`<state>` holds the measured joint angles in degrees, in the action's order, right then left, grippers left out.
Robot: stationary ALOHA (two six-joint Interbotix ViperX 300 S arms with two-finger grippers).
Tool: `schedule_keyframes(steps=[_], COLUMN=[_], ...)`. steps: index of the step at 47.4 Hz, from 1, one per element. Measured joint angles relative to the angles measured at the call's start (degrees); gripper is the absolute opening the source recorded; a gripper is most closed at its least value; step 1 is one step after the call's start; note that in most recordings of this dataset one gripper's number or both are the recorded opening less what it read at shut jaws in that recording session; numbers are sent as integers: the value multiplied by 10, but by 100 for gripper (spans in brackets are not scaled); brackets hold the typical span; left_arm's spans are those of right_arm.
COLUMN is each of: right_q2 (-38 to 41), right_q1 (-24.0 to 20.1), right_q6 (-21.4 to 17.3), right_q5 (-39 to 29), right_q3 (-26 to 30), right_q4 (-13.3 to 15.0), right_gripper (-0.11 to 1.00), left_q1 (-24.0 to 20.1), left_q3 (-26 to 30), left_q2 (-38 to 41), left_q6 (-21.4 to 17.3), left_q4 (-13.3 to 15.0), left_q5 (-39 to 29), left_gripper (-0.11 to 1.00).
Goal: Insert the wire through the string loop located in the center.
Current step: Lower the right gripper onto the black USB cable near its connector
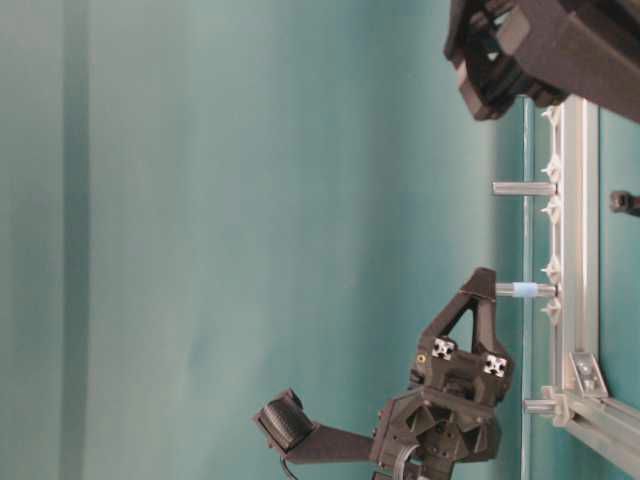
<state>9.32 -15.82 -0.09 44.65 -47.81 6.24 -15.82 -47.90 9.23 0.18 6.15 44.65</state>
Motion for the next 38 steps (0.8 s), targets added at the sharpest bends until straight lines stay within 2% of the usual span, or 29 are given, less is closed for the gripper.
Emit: schedule_keyframes(steps=[2, 5, 7, 12, 16, 38], right_q2=[1, 3, 4, 4, 4, 4], right_q1=[0, 0, 0, 0, 0, 0], right_q6=[-2, -10, -12, -22, -33, -44], right_q5=[0, -4, -9, -25, -40, -50], right_q3=[-1, -1, -2, -4, -4, 4], right_q4=[0, 0, -1, 0, 0, 4], right_gripper=[17, 4, 0, 0, 0, 0], left_q1=[-1, 0, 1, 2, 3, 14], left_q3=[0, 1, 3, 5, 5, -5], left_q2=[-3, -14, -24, -46, -60, -78], left_q6=[1, 4, 4, 4, 4, 4], left_q4=[-4, -13, -15, -17, -17, -17], left_q5=[-11, -53, -79, -131, -147, -152], left_gripper=[13, 1, 0, 0, 0, 0])
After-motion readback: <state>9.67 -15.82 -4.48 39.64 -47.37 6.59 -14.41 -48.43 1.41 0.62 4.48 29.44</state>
